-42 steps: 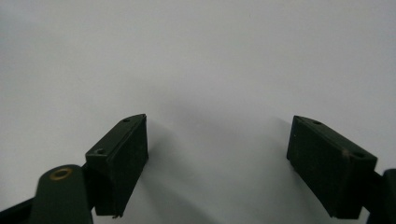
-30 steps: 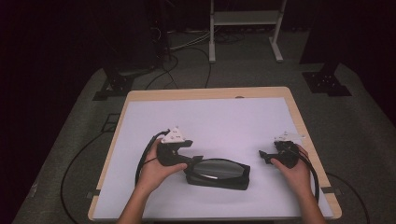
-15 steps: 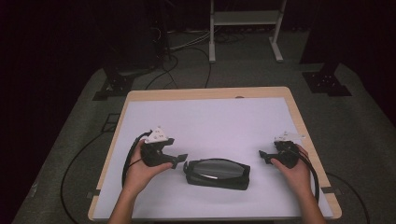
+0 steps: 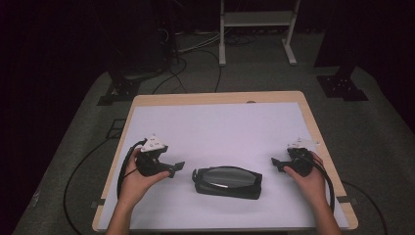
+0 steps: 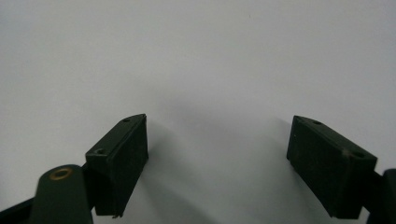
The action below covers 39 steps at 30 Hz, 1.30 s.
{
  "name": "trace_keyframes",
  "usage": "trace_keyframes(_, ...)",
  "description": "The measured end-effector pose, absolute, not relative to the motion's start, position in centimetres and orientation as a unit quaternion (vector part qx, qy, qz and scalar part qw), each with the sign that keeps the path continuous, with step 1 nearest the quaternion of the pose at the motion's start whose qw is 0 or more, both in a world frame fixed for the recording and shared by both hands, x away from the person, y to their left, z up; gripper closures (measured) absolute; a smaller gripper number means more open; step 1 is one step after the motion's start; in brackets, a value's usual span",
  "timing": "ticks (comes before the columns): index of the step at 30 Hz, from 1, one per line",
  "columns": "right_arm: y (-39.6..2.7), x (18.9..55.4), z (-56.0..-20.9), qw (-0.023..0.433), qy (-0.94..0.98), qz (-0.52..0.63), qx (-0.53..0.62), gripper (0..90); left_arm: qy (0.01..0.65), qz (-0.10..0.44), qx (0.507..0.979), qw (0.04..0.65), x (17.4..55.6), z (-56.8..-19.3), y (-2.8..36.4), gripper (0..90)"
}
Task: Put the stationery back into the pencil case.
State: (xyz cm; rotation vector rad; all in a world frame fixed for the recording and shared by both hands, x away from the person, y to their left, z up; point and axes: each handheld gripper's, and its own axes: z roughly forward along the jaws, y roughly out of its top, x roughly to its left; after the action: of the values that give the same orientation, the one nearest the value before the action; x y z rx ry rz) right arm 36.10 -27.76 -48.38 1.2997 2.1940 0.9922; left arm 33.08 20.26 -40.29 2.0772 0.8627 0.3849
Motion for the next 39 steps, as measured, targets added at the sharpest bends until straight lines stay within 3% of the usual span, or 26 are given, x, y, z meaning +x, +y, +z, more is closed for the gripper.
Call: trace_keyframes(39,-27.8,36.1,-48.4,0.202,0.786,0.355,0.464,19.2,0.398,0.167,0.824,0.366,31.4,-44.0,25.2,9.2)
